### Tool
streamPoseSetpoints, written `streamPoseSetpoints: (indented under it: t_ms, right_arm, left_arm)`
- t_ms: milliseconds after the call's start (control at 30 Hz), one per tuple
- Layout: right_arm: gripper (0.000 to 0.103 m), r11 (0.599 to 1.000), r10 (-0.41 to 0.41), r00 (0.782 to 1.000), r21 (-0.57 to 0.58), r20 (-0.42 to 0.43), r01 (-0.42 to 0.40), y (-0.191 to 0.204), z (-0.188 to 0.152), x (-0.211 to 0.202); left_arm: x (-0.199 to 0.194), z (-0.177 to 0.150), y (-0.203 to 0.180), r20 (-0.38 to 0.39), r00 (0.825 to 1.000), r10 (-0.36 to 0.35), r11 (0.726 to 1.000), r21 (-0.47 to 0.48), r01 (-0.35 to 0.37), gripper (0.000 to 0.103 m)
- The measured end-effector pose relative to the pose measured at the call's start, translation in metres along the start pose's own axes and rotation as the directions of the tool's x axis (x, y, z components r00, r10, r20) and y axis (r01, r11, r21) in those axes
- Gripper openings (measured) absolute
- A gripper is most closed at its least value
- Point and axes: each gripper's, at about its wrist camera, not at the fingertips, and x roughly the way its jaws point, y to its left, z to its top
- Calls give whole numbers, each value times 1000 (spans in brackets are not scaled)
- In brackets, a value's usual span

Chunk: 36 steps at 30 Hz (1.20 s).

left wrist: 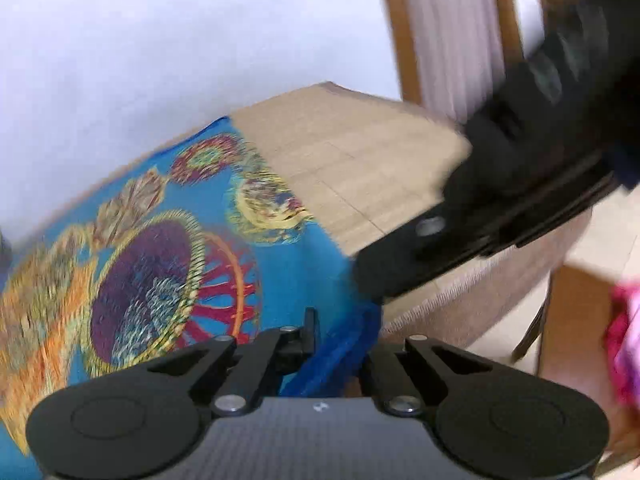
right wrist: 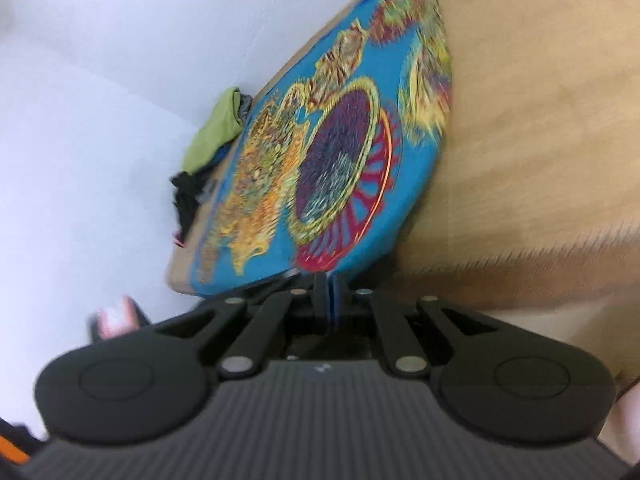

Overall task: Fold clothes
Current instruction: 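Close the left gripper on one blue corner while the right gripper grasps another corner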

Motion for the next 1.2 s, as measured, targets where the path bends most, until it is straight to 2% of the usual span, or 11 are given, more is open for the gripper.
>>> streamPoseSetpoints:
  t_ms: [100, 167, 333, 467, 567, 667, 800, 933, 1000, 1067, 1200]
  right_arm:
    - [29, 999, -34, 997, 6, 74, 34, -7, 31, -4]
    - [58, 997, -65, 990, 46, 124, 59, -17, 59, -1]
    - [61, 981, -174, 968, 113, 180, 155, -37, 142, 31]
    - [61, 956, -290, 937, 26, 194, 291, -39, 217, 69]
    - [61, 927, -351, 909, -50, 225, 371, -38, 272, 100]
    - [61, 920, -359, 907, -81, 219, 383, -47, 329, 136]
    - [61, 954, -296, 942, -4, 160, 300, -82, 408, 190]
    - [61, 965, -212, 972, 179, 104, 192, -131, 476, 245]
    - [61, 953, -230, 969, 224, 89, 205, -148, 498, 269]
    - [61, 939, -254, 964, 257, 77, 227, -163, 519, 293]
    - [60, 932, -315, 946, 216, 78, 292, -169, 544, 331]
  left_arm:
    - [-12, 9, 31, 34, 997, -74, 992, -103, 77, 1]
    - [-19, 14, 52, 61, 990, -124, 977, -167, 132, 1]
    - [-33, 25, 98, 129, 968, -216, 918, -313, 246, 1]
    - [-28, 30, 124, 118, 970, -214, 885, -396, 244, 1]
    - [-27, 32, 133, 93, 983, -159, 877, -444, 184, 1]
    - [-22, 35, 144, 53, 995, -90, 839, -533, 104, 1]
    - [-27, 40, 156, -26, 998, 53, 715, -697, -57, 1]
    - [-35, 47, 161, -122, 979, 166, 555, -809, -195, 1]
    - [-39, 54, 158, -160, 967, 200, 502, -831, -242, 1]
    - [-41, 62, 155, -193, 957, 218, 469, -838, -277, 1]
    - [-43, 79, 147, -245, 939, 240, 451, -829, -331, 2]
